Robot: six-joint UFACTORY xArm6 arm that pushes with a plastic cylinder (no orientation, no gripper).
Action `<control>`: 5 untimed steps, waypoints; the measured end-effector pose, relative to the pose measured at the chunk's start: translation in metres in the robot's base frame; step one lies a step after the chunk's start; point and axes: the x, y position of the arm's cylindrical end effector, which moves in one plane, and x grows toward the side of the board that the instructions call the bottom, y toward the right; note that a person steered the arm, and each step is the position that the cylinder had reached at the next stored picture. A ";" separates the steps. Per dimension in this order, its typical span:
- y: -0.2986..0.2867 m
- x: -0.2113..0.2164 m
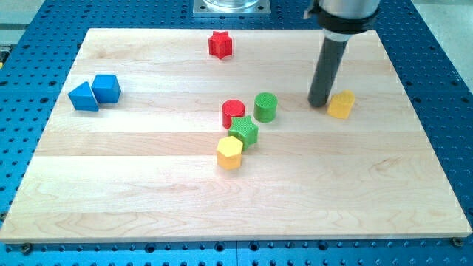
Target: Place the heart to the center right of the board
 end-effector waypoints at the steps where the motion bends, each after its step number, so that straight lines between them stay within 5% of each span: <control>1: 0.001 0.006; 5: 0.064 0.012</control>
